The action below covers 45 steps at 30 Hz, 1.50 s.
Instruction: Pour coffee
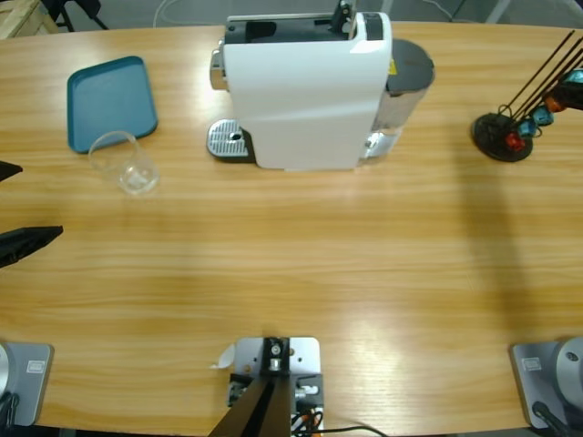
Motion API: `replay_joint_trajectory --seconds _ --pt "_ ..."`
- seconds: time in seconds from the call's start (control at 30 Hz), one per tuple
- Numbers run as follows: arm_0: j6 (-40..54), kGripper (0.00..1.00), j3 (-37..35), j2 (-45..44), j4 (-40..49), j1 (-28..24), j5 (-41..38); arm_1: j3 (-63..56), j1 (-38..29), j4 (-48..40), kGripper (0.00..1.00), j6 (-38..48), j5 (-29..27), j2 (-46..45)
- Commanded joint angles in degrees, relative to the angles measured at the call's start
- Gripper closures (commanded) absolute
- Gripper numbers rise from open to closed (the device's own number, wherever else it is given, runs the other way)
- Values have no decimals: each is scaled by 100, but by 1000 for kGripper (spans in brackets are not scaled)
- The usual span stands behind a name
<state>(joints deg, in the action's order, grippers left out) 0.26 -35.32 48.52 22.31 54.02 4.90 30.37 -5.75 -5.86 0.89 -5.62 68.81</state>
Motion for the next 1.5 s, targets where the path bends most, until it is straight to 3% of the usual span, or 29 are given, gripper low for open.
replay_joint_trajectory --seconds 0.03,0.07,0.53,0.7,0.73,0.97,1.0,1.03,1.07,1.1,1.5 --pt "-87 0 227 -79 -76 -111 -33 -259 70 -73 639 -49 -45 115" --pt "-87 0 227 -79 -78 -111 -33 -259 95 -73 703 -54 -41 135" --pt "-78 0 227 -88 -73 -111 -42 -250 295 -256 705 34 -115 198" --pt "-78 0 227 -88 -78 -111 -51 -250 325 -333 901 57 -97 238" --pt "-78 0 227 -88 -76 -111 -46 -250 329 -347 981 69 -97 245" --pt "-78 0 236 -93 -78 -111 -42 -268 329 -384 1000 192 -133 256" --pt "-75 0 236 -92 -78 -111 -42 -268 329 -381 938 264 -184 251" --pt "-71 0 236 -93 -78 -111 -42 -280 329 -381 449 386 -245 245" --pt "-70 0 236 -88 -78 -111 -42 -298 329 -375 147 463 -293 219" --pt "-70 0 240 -88 -78 -111 -42 -319 329 -363 37 503 -301 177" --pt "-70 0 245 -56 -78 -111 -42 -305 325 -328 13 512 -198 194"
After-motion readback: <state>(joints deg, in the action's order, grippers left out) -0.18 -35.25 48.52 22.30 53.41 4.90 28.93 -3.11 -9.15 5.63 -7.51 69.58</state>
